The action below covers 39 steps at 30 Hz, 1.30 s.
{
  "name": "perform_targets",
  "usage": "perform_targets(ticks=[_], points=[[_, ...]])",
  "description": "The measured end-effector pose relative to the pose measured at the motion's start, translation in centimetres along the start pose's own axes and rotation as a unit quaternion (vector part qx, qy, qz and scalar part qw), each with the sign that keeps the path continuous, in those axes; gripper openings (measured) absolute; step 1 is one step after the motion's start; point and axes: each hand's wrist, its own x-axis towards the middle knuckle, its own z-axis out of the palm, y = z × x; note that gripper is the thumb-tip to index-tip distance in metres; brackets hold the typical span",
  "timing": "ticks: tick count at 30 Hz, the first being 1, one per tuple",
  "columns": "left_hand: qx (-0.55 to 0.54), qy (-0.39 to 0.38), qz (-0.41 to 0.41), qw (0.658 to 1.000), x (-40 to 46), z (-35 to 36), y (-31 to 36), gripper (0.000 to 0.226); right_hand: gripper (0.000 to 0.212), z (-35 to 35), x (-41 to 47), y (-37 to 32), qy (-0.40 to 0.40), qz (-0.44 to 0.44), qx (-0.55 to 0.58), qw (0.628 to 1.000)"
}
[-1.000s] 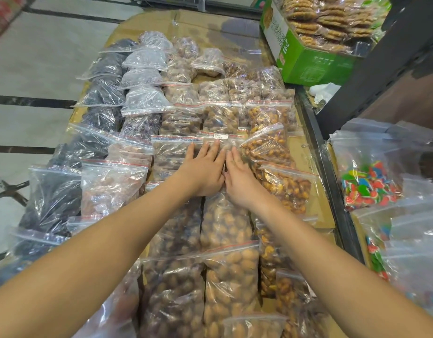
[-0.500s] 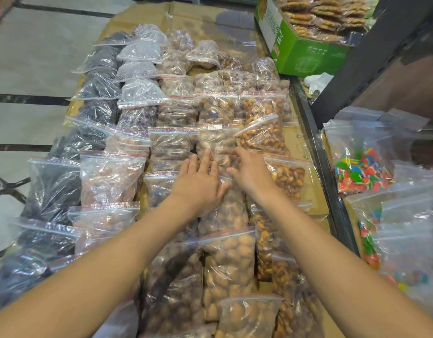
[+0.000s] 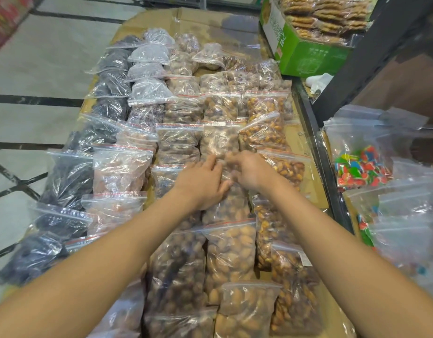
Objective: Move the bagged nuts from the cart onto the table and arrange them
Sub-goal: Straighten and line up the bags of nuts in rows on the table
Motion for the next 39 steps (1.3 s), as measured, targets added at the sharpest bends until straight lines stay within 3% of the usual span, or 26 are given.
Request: perform_targets(ticks=[3,6,9,13,15,20,24,27,29,32,34,39], points=[[-0.008,-0.006,-0.013,1.0,0.2,0.9,-0.1,0.072,0.052,0.0,-0.3,0.0,-0.089,0.003,-0.029,0.996],[-0.013,-0.02,-0.024,0.999,1.0,-0.2,0.4,0.07,0.061,-0.6,-0.1,-0.4,-0.122,0.014,-0.047,0.991],[0.003,-0.034,-0.024,0.999,-0.3,-0.2,0.5,0.072,0.058,-0.9,-2.0,-1.2,-0.061,-0.006,-0.028,0.998],[-0.037,0.023,-0.022,0.999,-4.0,0.9,0.4,0.061,0.046,0.6,-5.2,-1.1,0.063,0.027,0.034,0.997],[-0.029,0.049,-0.005,0.998,-5.6,1.9,0.7,0.056,0.047,1.2,-6.5,-1.4,0.042,0.037,0.034,0.998],[-0.013,-0.012,-0.035,0.999,-7.5,4.1,1.8,0.077,0.054,2.0,-7.7,-2.0,0.058,0.054,0.057,0.995],[-0.006,0.033,-0.043,0.999,-7.7,3.7,2.5,0.071,0.06,3.4,-9.6,-2.2,0.096,0.055,0.048,0.993],[-0.037,0.084,-0.02,0.996,-6.9,3.2,2.7,0.059,0.061,4.3,-10.0,-1.9,0.08,0.075,0.026,0.994],[-0.081,0.076,-0.013,0.994,-6.1,3.3,2.9,0.062,0.06,4.1,-9.0,-1.7,0.053,0.114,0.026,0.992],[-0.12,0.055,-0.032,0.991,-6.0,3.9,3.6,0.067,0.062,3.5,-8.5,-2.0,0.025,0.106,0.101,0.989],[-0.143,0.055,-0.041,0.987,-6.5,4.7,3.9,0.069,0.062,3.9,-8.9,-1.7,0.055,0.089,0.152,0.983],[-0.123,0.037,-0.048,0.991,-6.2,4.7,3.8,0.067,0.087,4.0,-8.2,-1.7,0.029,0.131,0.235,0.963]])
